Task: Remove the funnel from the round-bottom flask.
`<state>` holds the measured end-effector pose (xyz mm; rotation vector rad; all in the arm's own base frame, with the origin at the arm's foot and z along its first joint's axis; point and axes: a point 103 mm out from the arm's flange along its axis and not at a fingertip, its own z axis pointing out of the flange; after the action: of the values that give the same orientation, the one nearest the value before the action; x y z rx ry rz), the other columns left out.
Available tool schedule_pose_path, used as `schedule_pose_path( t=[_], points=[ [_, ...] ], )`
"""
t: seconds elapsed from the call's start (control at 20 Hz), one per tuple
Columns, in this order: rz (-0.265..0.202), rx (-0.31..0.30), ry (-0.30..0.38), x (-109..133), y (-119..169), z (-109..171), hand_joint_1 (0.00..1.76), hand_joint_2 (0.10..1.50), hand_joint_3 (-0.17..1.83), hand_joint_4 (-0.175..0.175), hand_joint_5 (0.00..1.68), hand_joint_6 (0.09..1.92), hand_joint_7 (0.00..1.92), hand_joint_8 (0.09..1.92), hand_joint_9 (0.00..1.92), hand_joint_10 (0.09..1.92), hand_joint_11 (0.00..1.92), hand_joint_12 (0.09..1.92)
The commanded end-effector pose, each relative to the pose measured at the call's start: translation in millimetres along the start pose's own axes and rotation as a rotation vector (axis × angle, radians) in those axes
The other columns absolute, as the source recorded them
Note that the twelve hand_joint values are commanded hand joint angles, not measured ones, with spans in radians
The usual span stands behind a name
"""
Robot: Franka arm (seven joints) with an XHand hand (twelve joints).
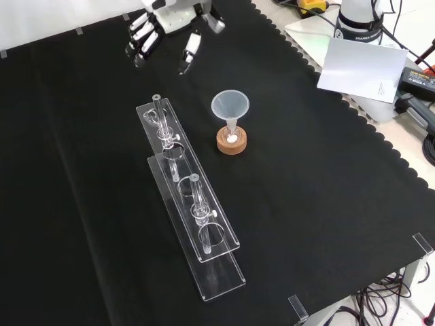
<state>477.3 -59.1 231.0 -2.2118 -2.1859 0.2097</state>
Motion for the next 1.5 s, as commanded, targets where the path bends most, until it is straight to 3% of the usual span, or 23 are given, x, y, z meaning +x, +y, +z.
schedule_pose_path(
  t=[0.05, 0.3, 0.8, 1.1, 1.5],
  points=[
    [0.009, -0.013, -0.042, 24, -42, -22, 0.78, 0.83, -0.13, 0.021, 0.5, 0.09, 0.2, 0.6, 0.66, 0.09, 0.23, 1.33],
    [0.004, -0.014, -0.023, 33, -69, -33, 0.73, 0.84, -0.12, 0.025, 0.51, 0.09, 0.23, 0.6, 0.68, 0.09, 0.23, 1.33],
    [-0.027, 0.098, -0.053, 84, -117, -53, 0.62, 0.86, -0.12, 0.009, 0.42, 0.09, 0.22, 0.59, 0.71, 0.09, 0.31, 1.36],
    [-0.077, 0.134, -0.034, 112, -132, -55, 0.6, 0.86, -0.12, 0.004, 0.37, 0.09, 0.21, 0.58, 0.7, 0.09, 0.35, 1.38],
    [-0.105, 0.297, -0.071, 130, -127, -50, 0.56, 0.85, -0.12, -0.002, 0.21, 0.09, 0.04, 0.57, 0.53, 0.09, 0.31, 1.44]
  ],
)
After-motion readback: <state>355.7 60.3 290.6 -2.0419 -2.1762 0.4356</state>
